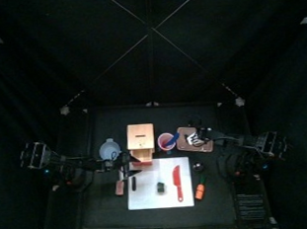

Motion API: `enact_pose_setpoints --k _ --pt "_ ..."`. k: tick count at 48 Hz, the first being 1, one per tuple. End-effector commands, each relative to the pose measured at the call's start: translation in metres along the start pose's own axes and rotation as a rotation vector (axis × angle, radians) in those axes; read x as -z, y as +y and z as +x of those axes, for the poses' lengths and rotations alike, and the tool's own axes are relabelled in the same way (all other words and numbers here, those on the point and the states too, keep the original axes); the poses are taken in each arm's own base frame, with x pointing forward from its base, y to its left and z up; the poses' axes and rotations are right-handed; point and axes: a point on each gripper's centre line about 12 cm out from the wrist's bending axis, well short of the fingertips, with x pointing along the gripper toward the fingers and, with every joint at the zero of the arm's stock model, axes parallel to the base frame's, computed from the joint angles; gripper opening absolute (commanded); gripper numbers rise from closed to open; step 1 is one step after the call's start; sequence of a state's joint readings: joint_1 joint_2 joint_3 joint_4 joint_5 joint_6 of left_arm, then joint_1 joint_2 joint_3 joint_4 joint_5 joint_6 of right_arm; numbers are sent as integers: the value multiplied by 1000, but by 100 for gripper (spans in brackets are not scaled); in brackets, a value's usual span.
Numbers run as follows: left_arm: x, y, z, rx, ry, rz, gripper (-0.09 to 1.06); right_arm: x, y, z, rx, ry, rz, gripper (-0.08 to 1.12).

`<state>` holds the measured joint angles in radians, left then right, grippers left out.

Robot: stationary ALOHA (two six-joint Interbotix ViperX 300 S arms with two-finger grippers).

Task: Place sushi on board then cut the sushi with the knife then place the pieces on the plate
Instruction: Place the 4 sushi pieces on the plate

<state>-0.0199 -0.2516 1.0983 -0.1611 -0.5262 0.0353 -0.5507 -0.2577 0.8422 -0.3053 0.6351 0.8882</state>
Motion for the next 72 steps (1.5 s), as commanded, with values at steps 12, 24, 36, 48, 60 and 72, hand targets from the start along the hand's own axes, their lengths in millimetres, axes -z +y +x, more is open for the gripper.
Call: enact_pose_setpoints --k 12,24,36,48,60,72 --pt "-10 0 1 0 -34 -2 88 -16 1 -26 -40 -100 -2 82" --pt "-10 0 1 1 -34 1 88 -6 -5 -17 -6 -55 -9 83" --pt "-13 -2 1 17 -44 33 88 3 -10 -8 39 143 17 83" --pt "-17 3 -1 10 -59 48 88 -6 -4 -13 4 119 1 83" --pt "-23 5 1 3 -73 45 88 -15 -2 -14 -39 37 -6 83" --pt "-22 5 1 0 -70 39 88 -26 -3 -18 -50 -18 13 81"
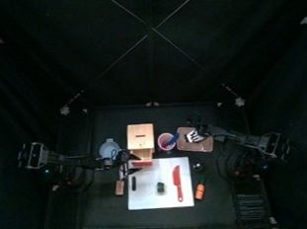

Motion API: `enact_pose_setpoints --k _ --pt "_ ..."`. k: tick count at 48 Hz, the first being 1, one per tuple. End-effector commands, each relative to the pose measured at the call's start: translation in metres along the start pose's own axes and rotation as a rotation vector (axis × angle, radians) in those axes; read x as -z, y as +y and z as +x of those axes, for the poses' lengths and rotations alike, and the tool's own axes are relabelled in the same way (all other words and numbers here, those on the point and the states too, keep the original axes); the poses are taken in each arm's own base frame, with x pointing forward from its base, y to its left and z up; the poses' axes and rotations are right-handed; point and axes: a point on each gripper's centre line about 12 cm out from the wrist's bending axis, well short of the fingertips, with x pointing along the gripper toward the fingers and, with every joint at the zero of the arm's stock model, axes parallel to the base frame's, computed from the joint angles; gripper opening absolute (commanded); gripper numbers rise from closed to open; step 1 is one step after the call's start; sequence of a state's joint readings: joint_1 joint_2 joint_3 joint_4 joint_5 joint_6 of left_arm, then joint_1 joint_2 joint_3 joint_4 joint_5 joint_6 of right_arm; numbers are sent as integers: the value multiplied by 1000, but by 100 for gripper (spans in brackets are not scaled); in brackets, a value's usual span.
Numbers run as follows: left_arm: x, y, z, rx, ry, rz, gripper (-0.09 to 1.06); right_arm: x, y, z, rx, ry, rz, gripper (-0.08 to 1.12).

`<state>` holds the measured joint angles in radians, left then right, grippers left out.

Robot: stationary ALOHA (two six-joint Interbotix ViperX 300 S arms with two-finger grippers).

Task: Place sushi on board then cut the sushi with the knife then place the pieces on the plate
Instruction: Place the 4 sushi pieces on the plate

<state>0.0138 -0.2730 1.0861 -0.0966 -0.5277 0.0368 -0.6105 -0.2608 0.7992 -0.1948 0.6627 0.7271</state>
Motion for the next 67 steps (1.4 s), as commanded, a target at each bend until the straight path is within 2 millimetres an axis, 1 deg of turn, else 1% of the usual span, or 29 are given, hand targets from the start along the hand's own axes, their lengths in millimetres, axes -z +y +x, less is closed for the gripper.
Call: enact_pose_setpoints --k 1,6,12,18,26,33,39,46,55,61,67 --pt "-11 1 3 -3 -34 -4 88 -11 -1 -12 -17 -37 31 81" --pt "-11 1 2 -5 -32 -8 88 -10 -3 -13 -26 -4 85 81" --pt "-11 2 3 -8 -32 -10 88 -11 -1 -13 -41 -9 96 81" --pt "-12 2 3 -9 -37 -10 88 -7 -1 -12 -43 6 98 81" --pt "-13 4 4 -16 -37 -11 88 1 0 -3 -41 67 123 82" --pt "-14 6 4 -21 -39 -12 88 -4 6 -8 -69 39 119 83" --pt "-14 6 4 -20 -39 -10 88 -6 6 -15 -85 32 144 85" --pt "-14 6 4 -20 -39 -10 88 -1 4 -9 -71 72 157 88" --pt "-14 6 4 -21 -39 -11 88 -3 4 -8 -61 66 140 93" --pt "-14 7 5 -26 -41 -14 88 1 10 -11 -75 62 114 95" --pt "-18 7 6 -26 -51 -17 88 16 27 -25 -127 53 48 95"
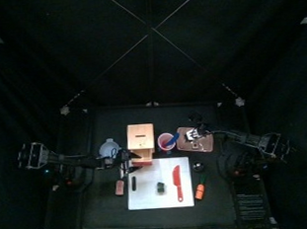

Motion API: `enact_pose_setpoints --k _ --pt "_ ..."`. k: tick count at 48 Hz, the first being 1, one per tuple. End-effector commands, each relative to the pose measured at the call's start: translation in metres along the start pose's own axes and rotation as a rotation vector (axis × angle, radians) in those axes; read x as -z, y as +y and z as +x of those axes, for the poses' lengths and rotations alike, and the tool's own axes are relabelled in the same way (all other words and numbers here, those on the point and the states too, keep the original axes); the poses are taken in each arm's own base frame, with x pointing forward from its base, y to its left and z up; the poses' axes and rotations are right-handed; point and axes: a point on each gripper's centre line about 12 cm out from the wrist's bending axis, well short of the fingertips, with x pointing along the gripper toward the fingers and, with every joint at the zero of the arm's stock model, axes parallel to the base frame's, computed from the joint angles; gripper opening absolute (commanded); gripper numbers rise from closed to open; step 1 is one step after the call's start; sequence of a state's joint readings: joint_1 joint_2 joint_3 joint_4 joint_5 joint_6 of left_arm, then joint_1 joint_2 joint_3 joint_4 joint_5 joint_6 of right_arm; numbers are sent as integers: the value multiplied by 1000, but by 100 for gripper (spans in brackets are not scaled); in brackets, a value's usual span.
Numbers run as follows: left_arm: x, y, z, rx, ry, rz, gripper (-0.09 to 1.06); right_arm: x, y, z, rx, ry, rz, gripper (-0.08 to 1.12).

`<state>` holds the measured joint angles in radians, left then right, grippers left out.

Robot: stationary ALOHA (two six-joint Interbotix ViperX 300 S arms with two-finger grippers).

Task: Place sushi on board then cut the sushi with the knife then place the pieces on the plate
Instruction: Place the 4 sushi pieces on the plate

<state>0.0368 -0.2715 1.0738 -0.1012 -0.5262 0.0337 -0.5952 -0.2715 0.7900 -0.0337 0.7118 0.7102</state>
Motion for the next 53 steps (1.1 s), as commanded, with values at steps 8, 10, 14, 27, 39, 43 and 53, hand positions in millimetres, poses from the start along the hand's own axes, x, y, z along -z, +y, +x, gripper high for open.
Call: enact_pose_setpoints --k 8,10,14,27,39,43,53 --pt "-20 -1 6 0 -57 -6 88 43 43 -40 -168 -31 -180 95" --pt "-22 -1 7 -1 -63 -9 88 53 50 -46 -196 -32 -224 95" --pt "-26 -1 8 0 -73 -7 88 71 63 -56 -254 -50 -324 95" --pt "-28 -2 18 0 -70 -5 88 111 125 -54 -424 -128 -596 95" --pt "-24 -1 21 -4 -54 -5 88 126 188 -32 -413 -119 -735 95" --pt "-22 0 21 -4 -49 -4 88 132 206 -25 -408 -116 -771 95" --pt "-19 2 20 -10 -42 -7 88 149 230 2 -315 -53 -829 95"
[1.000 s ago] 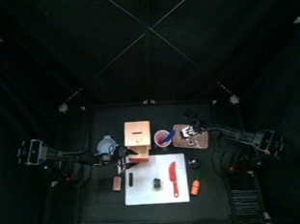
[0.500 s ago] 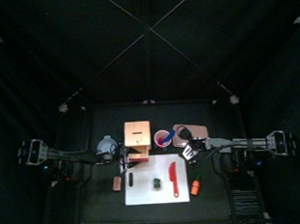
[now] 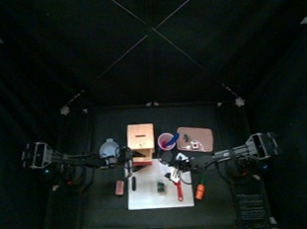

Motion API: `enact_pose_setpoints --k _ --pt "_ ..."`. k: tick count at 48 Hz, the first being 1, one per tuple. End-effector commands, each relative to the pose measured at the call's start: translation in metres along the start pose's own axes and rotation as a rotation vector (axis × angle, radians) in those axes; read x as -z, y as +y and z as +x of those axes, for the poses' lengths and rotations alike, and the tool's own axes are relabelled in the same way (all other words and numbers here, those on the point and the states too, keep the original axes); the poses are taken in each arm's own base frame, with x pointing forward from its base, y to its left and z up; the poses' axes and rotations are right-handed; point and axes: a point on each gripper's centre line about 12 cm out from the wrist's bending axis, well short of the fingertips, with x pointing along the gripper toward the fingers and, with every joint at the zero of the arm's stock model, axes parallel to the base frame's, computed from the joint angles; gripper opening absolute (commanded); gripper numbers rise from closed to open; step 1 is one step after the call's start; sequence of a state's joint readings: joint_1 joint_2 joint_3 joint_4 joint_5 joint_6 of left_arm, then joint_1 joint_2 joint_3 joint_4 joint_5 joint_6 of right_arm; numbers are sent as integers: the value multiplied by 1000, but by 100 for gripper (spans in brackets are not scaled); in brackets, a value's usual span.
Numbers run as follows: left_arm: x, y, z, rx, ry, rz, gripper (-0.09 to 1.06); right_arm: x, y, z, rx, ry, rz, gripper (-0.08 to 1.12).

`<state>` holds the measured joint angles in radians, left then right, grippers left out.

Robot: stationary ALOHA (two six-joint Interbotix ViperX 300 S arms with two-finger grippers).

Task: Place sushi on board then cut the sushi with the knife then place the pieces on the plate
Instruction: Place the 4 sushi pieces on the plate

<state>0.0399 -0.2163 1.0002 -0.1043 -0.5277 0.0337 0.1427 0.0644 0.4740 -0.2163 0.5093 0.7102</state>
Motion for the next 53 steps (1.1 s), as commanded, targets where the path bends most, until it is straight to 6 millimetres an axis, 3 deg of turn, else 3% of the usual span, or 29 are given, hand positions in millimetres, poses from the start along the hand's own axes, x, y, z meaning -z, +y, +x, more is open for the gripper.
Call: enact_pose_setpoints --k 1,10,24,38,53 --pt "-7 3 1 -10 -22 -2 88 -11 13 2 11 12 -14 95" --pt "-8 5 2 -15 -25 -5 88 -24 24 2 40 27 -36 95" --pt "-6 8 1 -25 -19 -13 88 -24 32 13 49 41 -58 95" --pt "-5 16 0 -63 -17 -50 88 -22 25 22 105 95 -99 95" --pt "2 20 -2 -80 -1 -65 88 -24 42 31 42 134 -159 95"
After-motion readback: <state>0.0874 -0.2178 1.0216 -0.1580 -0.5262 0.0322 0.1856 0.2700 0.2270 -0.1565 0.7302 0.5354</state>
